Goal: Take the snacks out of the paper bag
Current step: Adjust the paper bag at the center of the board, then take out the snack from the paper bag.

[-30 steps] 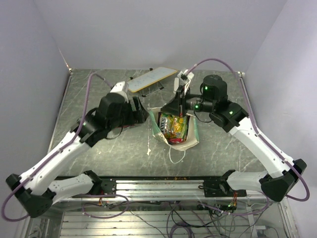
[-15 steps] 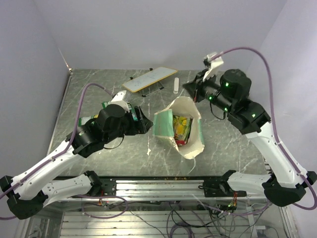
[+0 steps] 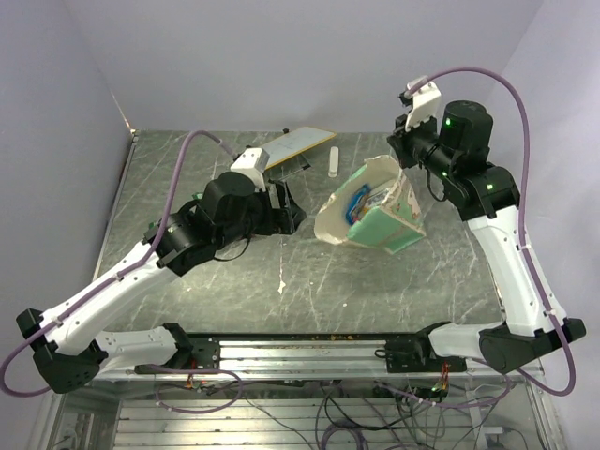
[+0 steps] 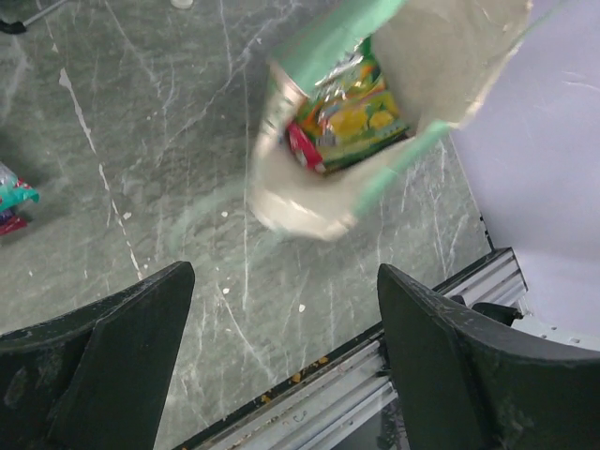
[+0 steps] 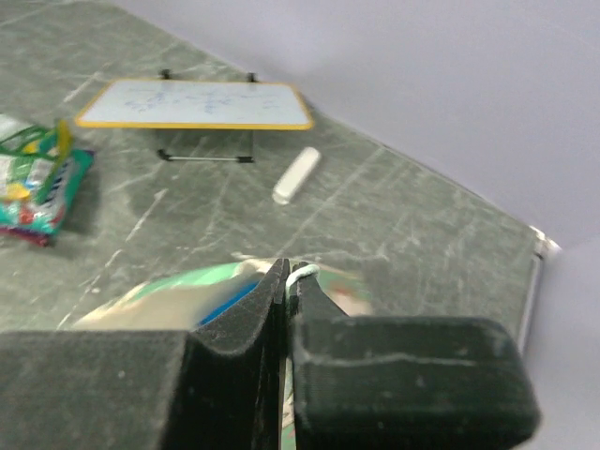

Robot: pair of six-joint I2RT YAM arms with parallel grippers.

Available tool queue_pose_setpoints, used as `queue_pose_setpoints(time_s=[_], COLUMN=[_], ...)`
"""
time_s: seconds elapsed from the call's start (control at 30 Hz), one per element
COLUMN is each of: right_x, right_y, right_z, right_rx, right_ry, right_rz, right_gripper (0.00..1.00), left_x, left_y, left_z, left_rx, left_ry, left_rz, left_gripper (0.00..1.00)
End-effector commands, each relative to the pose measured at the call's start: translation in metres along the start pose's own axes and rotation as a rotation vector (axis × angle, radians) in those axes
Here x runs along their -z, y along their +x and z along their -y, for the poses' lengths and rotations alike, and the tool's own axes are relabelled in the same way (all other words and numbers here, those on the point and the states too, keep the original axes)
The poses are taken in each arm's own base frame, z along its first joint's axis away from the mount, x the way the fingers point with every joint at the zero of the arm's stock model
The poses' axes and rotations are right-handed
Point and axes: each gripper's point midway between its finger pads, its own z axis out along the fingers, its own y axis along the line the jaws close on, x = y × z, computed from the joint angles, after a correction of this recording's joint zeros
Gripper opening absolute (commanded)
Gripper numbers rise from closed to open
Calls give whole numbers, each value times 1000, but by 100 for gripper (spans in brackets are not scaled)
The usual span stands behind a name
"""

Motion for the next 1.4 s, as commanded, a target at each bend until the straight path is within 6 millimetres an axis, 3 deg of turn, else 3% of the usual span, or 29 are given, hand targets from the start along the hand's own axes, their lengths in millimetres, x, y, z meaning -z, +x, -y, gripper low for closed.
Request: queue_pose_setpoints(time_s=[0.0,0.1,0.17,0.23,0.33,0.47,0.63,0.87,1.03,1.2,1.37], right_x=[10,14,16,17,11,-8,-21,-29,-29,-23,-26], right_y=[-28,-6,13,28,48,56,53,44,35,21,18], right_z=[-55,-120,-152,-177,-191,-174,-168,-153,-141,-134,-133], right_rx=[50,-144,-281,-388,-455,-522,-619,-525,-494,-554,-623], right_ry=[-329,-676,-819,-879,-863,-692,-623,-573,-551,-529,-520], right_rz=[158,136,97,54,-22,-93,-87,-117,-115,-32,11], right_gripper=[0,0,0,0,0,0,0,0,0,0,0], left_x=[12,13,11,6,-1,-13,-16,-25,-61,-113,-145], left_y=[-24,-25,-18,-8,6,30,46,67,101,129,129], left_z=[21,24,24,24,25,26,29,23,22,12,2], left_rx=[-90,-115,-137,-164,-224,-288,-226,-205,-175,101,303], left_ry=[83,116,141,162,198,263,327,359,253,87,-22], left_rz=[54,72,63,39,-5,-59,-58,57,-1,-47,23], left_gripper=[91,94,94,94,92,88,83,79,72,63,64])
